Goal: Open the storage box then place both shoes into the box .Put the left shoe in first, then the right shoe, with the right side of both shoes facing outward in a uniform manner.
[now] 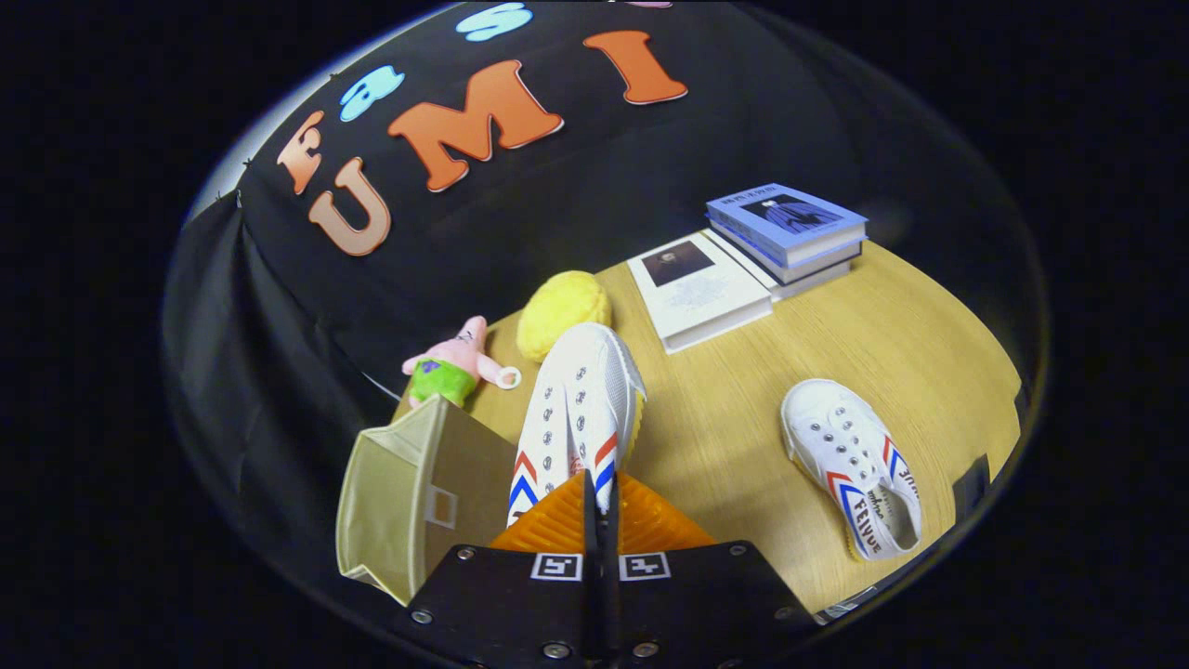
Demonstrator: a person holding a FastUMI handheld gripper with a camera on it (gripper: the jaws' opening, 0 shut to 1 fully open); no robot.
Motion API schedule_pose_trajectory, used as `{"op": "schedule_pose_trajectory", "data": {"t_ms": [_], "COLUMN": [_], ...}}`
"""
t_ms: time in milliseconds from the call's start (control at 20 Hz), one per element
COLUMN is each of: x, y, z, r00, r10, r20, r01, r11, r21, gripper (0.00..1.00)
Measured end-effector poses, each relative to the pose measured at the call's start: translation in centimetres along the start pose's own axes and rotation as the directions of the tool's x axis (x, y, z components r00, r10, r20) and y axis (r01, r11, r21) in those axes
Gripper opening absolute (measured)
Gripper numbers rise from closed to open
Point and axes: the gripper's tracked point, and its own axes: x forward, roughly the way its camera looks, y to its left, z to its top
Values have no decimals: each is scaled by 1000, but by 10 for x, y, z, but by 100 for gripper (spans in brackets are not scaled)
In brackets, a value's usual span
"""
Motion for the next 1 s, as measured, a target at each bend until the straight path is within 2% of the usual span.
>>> {"op": "schedule_pose_trajectory", "data": {"t_ms": [250,500,750,1000], "x": [-4,9,35,51], "y": [86,158,200,207], "z": [22,10,-26,-61], "r00": [989,968,949,942], "r10": [147,249,307,305], "r20": [32,0,-74,-137], "r01": [-143,-246,-316,-332], "r11": [985,956,921,902], "r21": [-99,-159,-228,-277], "gripper": [0,0,0,0]}}
